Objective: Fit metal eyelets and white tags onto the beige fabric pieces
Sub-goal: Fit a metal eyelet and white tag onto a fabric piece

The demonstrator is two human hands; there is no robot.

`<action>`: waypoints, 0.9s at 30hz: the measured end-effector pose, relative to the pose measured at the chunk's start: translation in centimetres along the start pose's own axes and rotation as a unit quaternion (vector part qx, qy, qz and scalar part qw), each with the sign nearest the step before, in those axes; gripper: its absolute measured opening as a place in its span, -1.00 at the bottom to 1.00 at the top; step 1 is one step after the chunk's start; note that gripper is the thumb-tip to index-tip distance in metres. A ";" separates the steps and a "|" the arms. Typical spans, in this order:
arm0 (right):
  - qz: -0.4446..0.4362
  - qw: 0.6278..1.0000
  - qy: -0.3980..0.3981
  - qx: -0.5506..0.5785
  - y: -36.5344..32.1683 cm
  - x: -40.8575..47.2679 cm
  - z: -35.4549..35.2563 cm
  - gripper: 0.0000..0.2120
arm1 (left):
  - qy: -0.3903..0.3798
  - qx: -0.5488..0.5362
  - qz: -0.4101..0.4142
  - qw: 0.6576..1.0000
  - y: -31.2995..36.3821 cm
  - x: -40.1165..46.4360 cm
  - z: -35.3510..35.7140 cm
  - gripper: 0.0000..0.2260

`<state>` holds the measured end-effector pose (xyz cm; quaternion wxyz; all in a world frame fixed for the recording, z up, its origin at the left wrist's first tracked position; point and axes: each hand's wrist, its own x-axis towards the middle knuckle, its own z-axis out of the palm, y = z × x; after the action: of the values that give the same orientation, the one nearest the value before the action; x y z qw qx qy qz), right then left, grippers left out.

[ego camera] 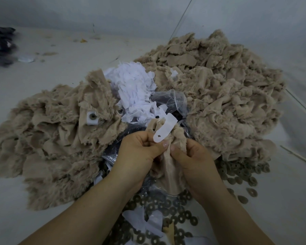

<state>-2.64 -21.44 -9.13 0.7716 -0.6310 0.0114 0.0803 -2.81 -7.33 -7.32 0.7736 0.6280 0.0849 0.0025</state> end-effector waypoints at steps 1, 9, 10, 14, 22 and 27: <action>-0.005 1.000 0.011 0.002 0.0 0.1 -0.1 -0.85 | 0.003 0.007 0.002 1.000 0.0 0.0 0.0 -0.84; -0.016 0.998 0.055 0.015 0.3 0.2 -0.2 -0.82 | 0.013 0.042 0.015 0.999 0.0 0.0 0.0 -0.93; -0.016 0.998 0.059 0.013 0.3 0.1 -0.2 -0.85 | 0.014 0.045 0.016 0.999 0.0 0.0 0.0 -0.92; -0.046 0.995 0.092 -0.020 0.2 0.1 0.0 -0.88 | 0.015 0.063 0.018 0.998 0.0 -0.2 0.0 -0.88; -0.058 0.987 0.148 0.003 0.4 0.1 0.4 -0.93 | 0.005 0.067 0.027 0.997 -0.3 -0.1 0.2 -0.87; -0.056 0.988 0.141 0.021 0.6 0.1 0.8 -0.81 | 0.012 0.069 0.032 0.997 -0.2 -0.2 0.5 -0.87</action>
<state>-2.73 -20.59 -9.52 0.7787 -0.6191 0.0864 -0.0529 -2.97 -7.87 -7.43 0.7272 0.6818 0.0745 0.0288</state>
